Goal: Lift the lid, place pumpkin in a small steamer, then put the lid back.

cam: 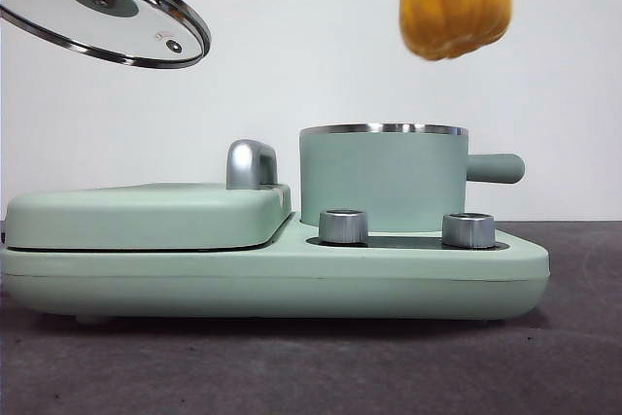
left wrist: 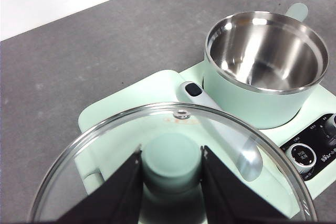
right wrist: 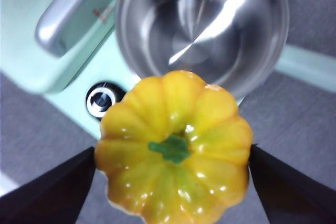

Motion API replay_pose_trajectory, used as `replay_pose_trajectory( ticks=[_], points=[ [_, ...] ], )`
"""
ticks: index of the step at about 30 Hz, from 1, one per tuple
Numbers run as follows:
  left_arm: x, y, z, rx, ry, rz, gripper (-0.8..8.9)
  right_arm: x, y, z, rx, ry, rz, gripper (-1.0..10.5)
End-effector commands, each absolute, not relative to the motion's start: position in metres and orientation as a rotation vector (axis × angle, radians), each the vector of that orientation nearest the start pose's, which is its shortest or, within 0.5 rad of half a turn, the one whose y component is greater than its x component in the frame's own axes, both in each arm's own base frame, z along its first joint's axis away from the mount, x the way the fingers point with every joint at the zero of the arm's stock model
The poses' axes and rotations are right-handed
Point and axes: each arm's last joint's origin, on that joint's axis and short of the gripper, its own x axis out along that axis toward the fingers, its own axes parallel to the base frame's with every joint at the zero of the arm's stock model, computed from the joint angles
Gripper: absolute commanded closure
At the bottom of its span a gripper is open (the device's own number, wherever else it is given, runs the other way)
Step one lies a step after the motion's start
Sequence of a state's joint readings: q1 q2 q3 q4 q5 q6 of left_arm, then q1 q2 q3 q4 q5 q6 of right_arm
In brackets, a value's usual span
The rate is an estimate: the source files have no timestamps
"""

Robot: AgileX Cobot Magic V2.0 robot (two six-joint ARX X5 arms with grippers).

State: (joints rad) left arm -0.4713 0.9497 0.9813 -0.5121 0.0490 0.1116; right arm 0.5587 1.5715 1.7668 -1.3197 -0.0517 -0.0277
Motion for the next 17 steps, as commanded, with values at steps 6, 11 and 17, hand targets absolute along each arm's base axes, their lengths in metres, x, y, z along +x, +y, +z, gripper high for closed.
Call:
replay_pose_trajectory(
  ticks=[6,11,17],
  points=[
    [0.174,-0.091,0.349,0.206,0.397,-0.54,7.98,0.294,0.181,0.37,-0.31,1.03,0.598,5.2],
    [0.174,-0.091,0.349,0.206,0.397,-0.539,7.98,0.317,0.191,0.347,-0.312,1.057,0.594,5.2],
    [0.174,-0.091,0.349,0.205,0.398,-0.539,7.98,0.337,0.201,0.317,-0.33,1.11,0.588,5.2]
  ],
)
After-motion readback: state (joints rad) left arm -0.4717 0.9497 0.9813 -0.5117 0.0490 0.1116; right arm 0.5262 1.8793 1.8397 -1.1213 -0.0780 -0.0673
